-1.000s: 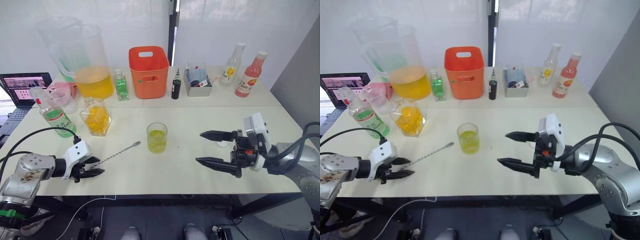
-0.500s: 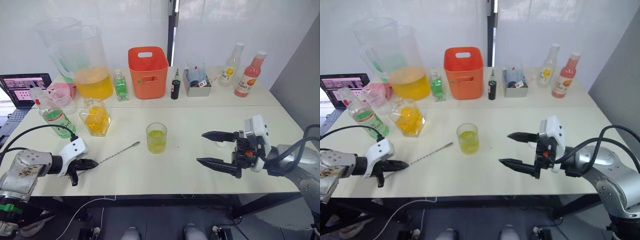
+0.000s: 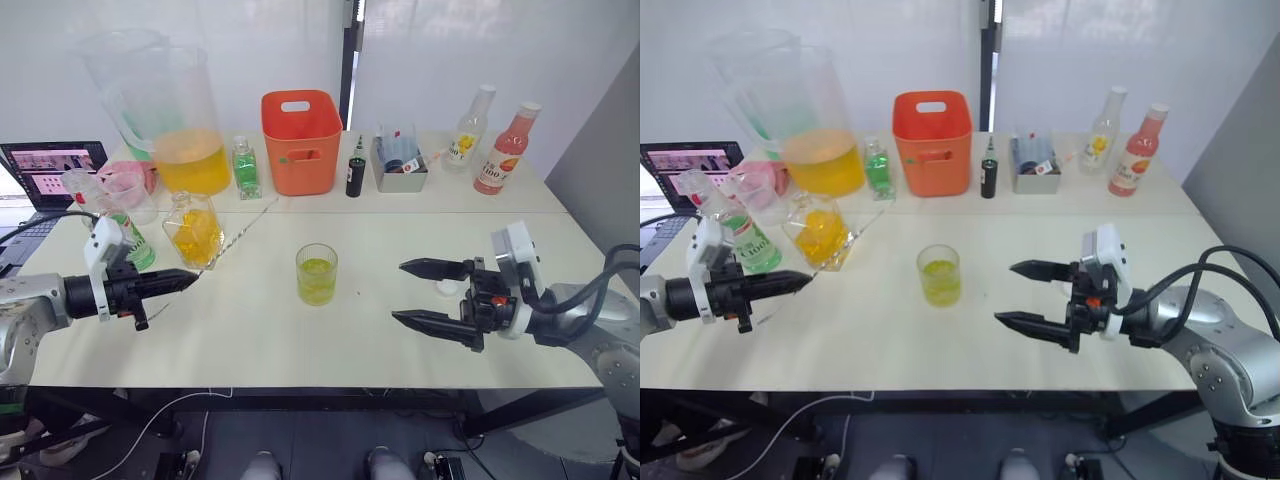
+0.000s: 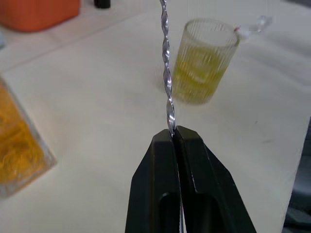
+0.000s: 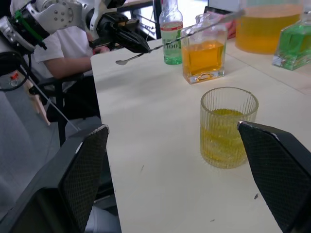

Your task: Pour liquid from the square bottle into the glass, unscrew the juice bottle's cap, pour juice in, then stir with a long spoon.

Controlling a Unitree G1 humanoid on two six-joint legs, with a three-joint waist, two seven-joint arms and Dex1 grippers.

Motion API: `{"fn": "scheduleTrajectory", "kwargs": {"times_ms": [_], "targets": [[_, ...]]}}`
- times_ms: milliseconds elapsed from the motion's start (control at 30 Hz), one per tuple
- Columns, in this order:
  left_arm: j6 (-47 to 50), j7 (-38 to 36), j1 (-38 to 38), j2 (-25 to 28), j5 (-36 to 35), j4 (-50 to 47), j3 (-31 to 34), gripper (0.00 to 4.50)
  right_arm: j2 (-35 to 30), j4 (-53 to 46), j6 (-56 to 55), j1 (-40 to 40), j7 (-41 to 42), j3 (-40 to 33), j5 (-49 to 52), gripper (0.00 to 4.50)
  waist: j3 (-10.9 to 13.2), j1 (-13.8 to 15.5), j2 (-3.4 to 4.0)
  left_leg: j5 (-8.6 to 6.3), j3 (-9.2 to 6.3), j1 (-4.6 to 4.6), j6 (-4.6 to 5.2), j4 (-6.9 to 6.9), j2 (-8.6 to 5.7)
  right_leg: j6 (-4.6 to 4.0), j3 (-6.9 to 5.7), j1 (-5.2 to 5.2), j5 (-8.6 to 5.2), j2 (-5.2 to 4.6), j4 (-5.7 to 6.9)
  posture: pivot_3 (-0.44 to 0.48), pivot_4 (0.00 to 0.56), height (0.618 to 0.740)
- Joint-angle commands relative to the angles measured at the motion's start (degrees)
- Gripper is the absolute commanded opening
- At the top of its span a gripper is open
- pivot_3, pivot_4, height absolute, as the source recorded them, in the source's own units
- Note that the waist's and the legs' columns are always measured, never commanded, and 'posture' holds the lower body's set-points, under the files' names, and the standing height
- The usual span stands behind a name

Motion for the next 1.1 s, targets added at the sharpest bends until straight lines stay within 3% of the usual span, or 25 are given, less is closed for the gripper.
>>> {"fn": "scheduleTrajectory", "kwargs": {"times_ms": [33, 200, 300, 400, 633, 800, 967, 1100], "targets": [[2.5, 2.6, -3.0, -0.9, -4.6, -4.7, 2.2, 0.02, 1.8, 0.9, 3.9, -3.5, -6.7, -1.5, 4.2, 4.50, 0.0, -0.1, 0.00, 0.01, 0.00, 0.00, -0.01, 0.00, 0.00, -0.02, 0.00, -0.02, 0.01, 0.00, 0.01, 0.000, 0.150, 0.740], [2.6, 6.0, -6.1, -3.2, -4.8, -11.6, -2.2, 0.02, 7.4, -0.6, 10.4, -8.9, -22.1, -0.2, 7.6, 4.50, 0.0, -0.1, -0.01, 0.01, -0.01, -0.05, -0.01, -0.01, -0.01, -0.33, 0.01, -0.07, 0.19, 0.00, 0.03, 0.000, 0.150, 0.740], [1.3, 8.6, -8.3, -5.5, -4.0, -13.8, -4.4, 0.02, 13.4, 3.5, 14.7, -13.6, -32.6, -1.3, 23.2, 4.50, 0.0, -0.2, -0.01, 0.02, 0.00, -0.05, -0.02, -0.03, -0.01, -0.36, 0.02, -0.09, 0.21, 0.00, 0.04, 0.000, 0.150, 0.740], [0.3, 11.3, -10.2, -7.9, -3.1, -15.7, -6.4, 0.02, 17.1, 5.3, 15.8, -16.2, -41.7, -0.5, 30.0, 4.50, 0.0, -0.2, -0.01, 0.03, -0.02, -0.05, -0.02, -0.01, 0.00, -0.39, 0.02, -0.09, 0.22, 0.02, 0.05, 0.000, 0.150, 0.740], [-1.2, 15.6, -11.3, -11.3, -1.4, -18.5, -9.3, 0.02, 24.1, 8.1, 12.0, -18.7, -57.7, 2.7, 40.8, 4.50, 0.0, -0.3, -0.01, 0.03, -0.05, -0.12, -0.01, -0.02, -0.01, -0.38, 0.02, -0.16, 0.22, 0.02, 0.08, 0.000, 0.150, 0.740], [-1.4, 16.3, -10.7, -11.7, -1.1, -18.8, -9.8, 0.02, 27.3, 8.6, 9.3, -20.3, -64.5, 4.4, 43.8, 4.50, 0.0, -0.8, 0.00, 0.03, -0.07, -0.12, -0.01, -0.02, -0.01, -0.41, 0.02, -0.20, 0.21, 0.05, 0.18, 0.000, 0.150, 0.740], [-1.8, 16.4, -10.4, -11.6, -0.7, -18.4, -9.8, 0.00, 28.4, 8.4, 7.6, -20.8, -68.1, 5.4, 44.5, 3.01, 0.0, -0.9, 0.01, 0.03, -0.09, -0.13, -0.01, -0.01, -0.01, -0.41, 0.02, -0.20, 0.21, 0.05, 0.19, 0.000, 0.150, 0.740], [-1.3, 16.3, -10.7, -11.7, -1.4, -18.0, -9.6, 0.00, 29.7, 8.4, 5.5, -21.3, -70.5, 6.1, 43.7, 3.01, 0.0, -1.2, 0.01, 0.03, -0.09, -0.12, 0.00, -0.02, 0.00, -0.42, 0.02, -0.21, 0.20, 0.05, 0.19, 0.000, 0.150, 0.740]]}}
